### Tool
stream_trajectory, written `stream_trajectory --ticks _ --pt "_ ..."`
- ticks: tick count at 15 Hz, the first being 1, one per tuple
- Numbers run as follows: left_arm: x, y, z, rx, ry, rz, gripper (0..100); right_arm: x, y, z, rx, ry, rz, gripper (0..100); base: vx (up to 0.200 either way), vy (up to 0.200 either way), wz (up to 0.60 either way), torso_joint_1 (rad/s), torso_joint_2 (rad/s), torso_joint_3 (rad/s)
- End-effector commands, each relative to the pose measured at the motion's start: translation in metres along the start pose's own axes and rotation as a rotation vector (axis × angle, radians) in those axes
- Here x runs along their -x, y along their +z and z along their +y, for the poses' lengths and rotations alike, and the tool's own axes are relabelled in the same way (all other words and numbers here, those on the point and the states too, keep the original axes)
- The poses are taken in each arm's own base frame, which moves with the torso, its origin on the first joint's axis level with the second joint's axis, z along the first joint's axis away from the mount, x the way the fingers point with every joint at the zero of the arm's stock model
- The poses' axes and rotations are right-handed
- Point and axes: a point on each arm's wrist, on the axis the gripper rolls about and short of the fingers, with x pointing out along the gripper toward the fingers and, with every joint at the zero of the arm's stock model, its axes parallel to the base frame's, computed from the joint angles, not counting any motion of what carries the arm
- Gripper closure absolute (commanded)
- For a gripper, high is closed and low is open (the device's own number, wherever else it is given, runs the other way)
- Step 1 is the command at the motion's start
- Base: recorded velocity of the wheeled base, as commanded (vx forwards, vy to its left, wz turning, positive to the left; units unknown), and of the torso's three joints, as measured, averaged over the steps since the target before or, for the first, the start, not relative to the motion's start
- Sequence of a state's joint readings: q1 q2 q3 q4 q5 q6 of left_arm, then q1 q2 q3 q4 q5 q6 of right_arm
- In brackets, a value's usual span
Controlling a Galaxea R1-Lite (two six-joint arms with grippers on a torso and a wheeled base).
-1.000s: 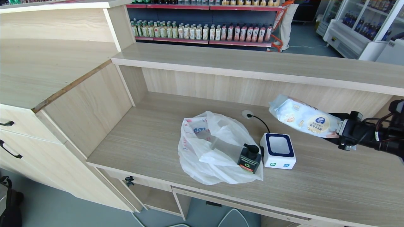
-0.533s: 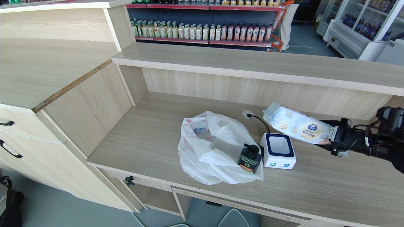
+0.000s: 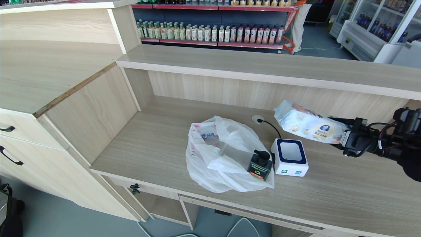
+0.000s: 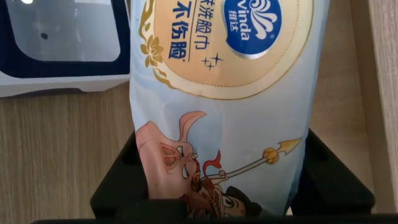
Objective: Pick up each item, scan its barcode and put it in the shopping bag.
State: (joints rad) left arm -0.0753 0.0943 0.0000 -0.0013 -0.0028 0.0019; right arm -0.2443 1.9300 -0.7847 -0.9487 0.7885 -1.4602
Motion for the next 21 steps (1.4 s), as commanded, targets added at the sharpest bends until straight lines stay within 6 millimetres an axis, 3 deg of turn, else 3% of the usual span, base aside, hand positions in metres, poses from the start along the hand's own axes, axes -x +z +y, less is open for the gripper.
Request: stream_trajectory --ticks 1,6,11,17,21 --pt "0.0 0.0 0.0 0.0 0.001 0.001 0 -0.001 -0.001 -0.002 0.034 -0.021 -0.009 100 0.0 0.0 0.0 0.0 0.0 0.0" --pt "0.0 0.0 0.0 0.0 0.0 0.001 0 -0.001 0.0 -0.002 0.098 -0.049 -0.082 100 0.0 0.0 0.0 0.0 0.0 0.0" --pt "0.0 0.0 0.0 0.0 0.0 0.001 0 0.035 0.02 -0.006 -0.294 0.186 -0.005 100 0.0 0.0 0.0 0.0 0.0 0.0" --pt "0.0 0.0 0.0 -0.001 0.0 0.001 0 0.021 0.037 -0.012 -0.62 0.185 0.097 100 0.0 0.0 0.0 0.0 0.0 0.0" --pt "0.0 0.0 0.0 0.0 0.0 0.001 0 0.01 0.046 -0.013 -0.587 0.182 0.055 100 0.0 0.0 0.0 0.0 0.0 0.0"
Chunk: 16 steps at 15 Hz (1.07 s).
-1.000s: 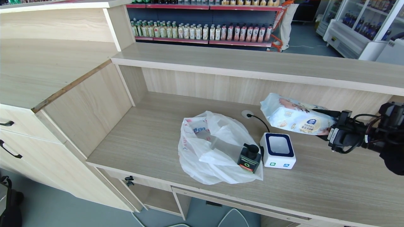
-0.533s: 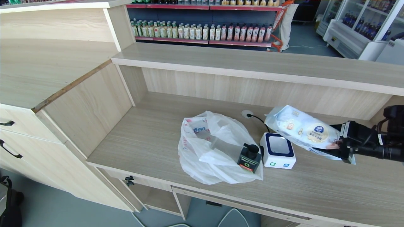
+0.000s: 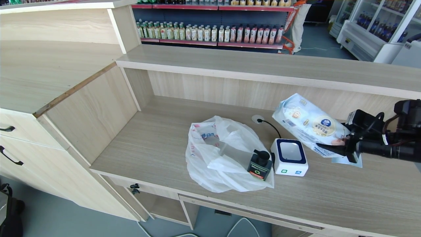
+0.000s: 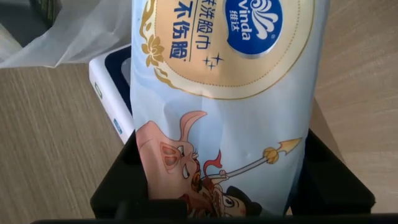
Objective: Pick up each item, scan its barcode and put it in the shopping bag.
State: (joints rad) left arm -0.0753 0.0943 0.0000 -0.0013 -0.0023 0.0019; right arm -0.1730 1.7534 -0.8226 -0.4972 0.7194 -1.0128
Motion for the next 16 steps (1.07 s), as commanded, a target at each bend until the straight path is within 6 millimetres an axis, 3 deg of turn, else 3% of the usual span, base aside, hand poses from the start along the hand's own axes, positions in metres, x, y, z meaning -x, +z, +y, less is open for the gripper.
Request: stream_trajectory --ticks 1,3,6,11,14,16 --pt "0.0 0.0 0.0 -0.001 -0.001 0.001 0 -0.003 0.001 0.0 0.007 0.004 -0.005 100 0.0 0.0 0.0 0.0 0.0 0.0" --pt "0.0 0.0 0.0 0.0 0.001 0.001 0 -0.006 -0.001 -0.003 0.01 -0.014 0.016 100 0.0 0.0 0.0 0.0 0.0 0.0" --pt "0.0 0.0 0.0 0.0 0.001 0.001 0 -0.008 -0.002 -0.005 0.011 -0.021 0.026 100 0.0 0.0 0.6 0.002 0.0 0.004" --pt "0.0 0.0 0.0 0.0 -0.001 0.001 0 -0.018 -0.004 -0.012 0.083 -0.046 0.003 100 0.0 0.0 0.0 0.0 0.0 0.0" --pt "0.0 0.0 0.0 0.0 -0.001 0.001 0 -0.018 -0.029 -0.027 0.327 -0.144 0.029 100 0.0 0.0 0.0 0.0 0.0 0.0" --pt "0.0 0.0 0.0 0.0 0.001 0.001 0 -0.017 -0.031 -0.04 0.444 -0.221 0.013 100 0.0 0.0 0.0 0.0 0.0 0.0"
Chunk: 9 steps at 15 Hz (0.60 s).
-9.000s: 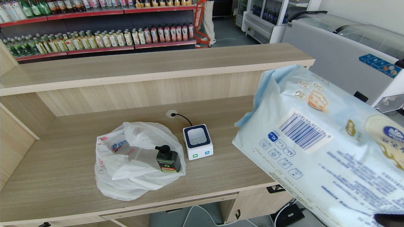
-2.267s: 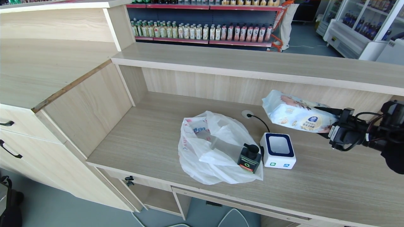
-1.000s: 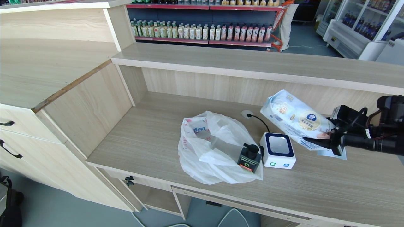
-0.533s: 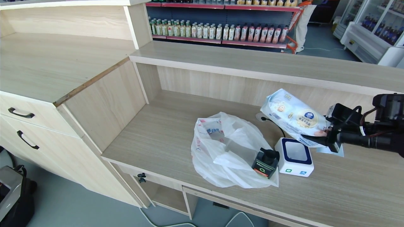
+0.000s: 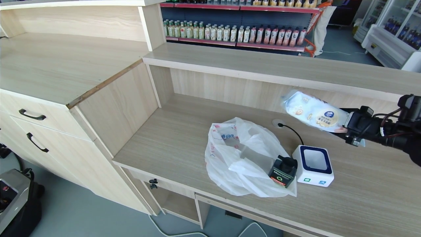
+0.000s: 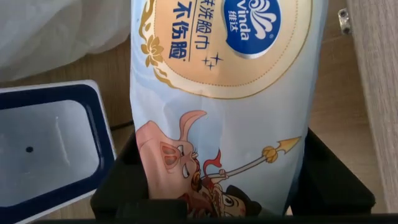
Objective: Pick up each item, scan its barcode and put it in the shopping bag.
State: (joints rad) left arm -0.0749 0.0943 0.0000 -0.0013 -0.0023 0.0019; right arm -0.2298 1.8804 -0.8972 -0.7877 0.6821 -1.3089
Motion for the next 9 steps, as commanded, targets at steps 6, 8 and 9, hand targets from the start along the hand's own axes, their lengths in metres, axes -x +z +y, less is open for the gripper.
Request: stream_trajectory --ticks 6,8,9 --pt "0.0 0.0 0.0 0.0 -0.001 0.001 0 0.024 -0.019 0.013 0.048 -0.015 -0.018 100 0.0 0.0 0.0 0.0 0.0 0.0" --pt "0.0 0.0 0.0 -0.001 0.001 0.001 0 0.034 -0.029 0.018 0.098 0.001 -0.029 100 0.0 0.0 0.0 0.0 0.0 0.0" --pt "0.0 0.0 0.0 0.0 0.001 0.001 0 0.036 -0.034 0.02 0.137 0.007 -0.06 100 0.0 0.0 0.0 0.0 0.0 0.0"
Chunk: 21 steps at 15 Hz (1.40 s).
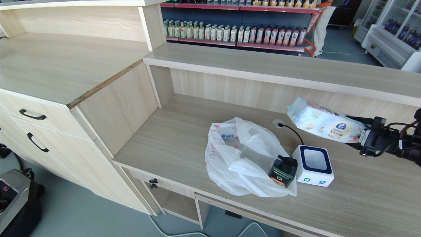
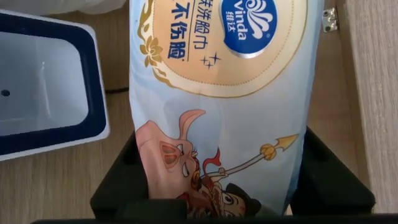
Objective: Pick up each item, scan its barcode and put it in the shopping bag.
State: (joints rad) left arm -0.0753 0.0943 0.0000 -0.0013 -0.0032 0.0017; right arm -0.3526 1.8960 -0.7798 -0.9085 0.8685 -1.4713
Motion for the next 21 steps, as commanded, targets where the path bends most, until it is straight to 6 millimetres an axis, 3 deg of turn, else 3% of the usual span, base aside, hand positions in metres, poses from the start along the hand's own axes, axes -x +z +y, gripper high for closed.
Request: stream_trajectory --ticks 1,7,13,21 --pt "0.0 0.0 0.0 0.0 0.0 0.001 0 0.006 -0.006 0.004 0.02 0.006 -0.006 100 0.0 0.0 0.0 0.0 0.0 0.0" --pt "0.0 0.0 0.0 0.0 0.002 0.001 0 0.017 -0.013 0.005 0.082 0.007 -0.027 100 0.0 0.0 0.0 0.0 0.0 0.0" --pt "0.0 0.0 0.0 0.0 0.0 0.001 0 0.035 -0.021 0.02 0.142 0.043 -0.03 100 0.0 0.0 0.0 0.0 0.0 0.0" --pt "0.0 0.0 0.0 0.0 0.002 0.001 0 0.037 -0.023 0.023 0.169 0.066 -0.031 100 0.0 0.0 0.0 0.0 0.0 0.0"
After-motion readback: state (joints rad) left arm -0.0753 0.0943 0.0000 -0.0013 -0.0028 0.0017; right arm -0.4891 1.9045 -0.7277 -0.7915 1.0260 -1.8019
